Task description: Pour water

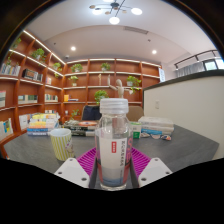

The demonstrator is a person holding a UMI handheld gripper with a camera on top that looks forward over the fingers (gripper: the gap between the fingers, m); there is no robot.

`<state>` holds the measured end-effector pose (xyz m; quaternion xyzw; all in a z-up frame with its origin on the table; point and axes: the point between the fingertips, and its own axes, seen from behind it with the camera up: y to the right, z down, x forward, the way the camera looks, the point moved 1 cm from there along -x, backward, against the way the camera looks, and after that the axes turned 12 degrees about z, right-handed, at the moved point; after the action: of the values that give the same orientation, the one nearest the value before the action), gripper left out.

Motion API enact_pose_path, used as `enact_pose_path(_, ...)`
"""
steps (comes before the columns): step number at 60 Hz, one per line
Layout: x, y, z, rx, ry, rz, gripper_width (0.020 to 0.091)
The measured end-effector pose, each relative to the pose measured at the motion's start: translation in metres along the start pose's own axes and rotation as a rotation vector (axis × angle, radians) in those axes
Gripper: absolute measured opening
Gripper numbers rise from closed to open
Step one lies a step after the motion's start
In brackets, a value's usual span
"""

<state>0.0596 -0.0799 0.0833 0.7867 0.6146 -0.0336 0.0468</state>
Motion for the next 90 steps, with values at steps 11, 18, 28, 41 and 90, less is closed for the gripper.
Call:
enact_pose_path(11,-0.003,0.003,-0.001,-0.019,0.013,0.025,0.0395)
enact_pose_path(18,-0.003,0.000,-0.002,-0.037,0.026,0.024,0.0374)
enact_pose_path(28,0.003,-0.002,-0.004,-0.137,0.027,0.011,0.0372)
enact_pose_path(41,0.037,-0.022,-0.040,-0.743,0.147,0.048,0.0372)
enact_pose_path(90,0.095,-0.116,-0.107,-2.139,0.682,0.150,0.0374)
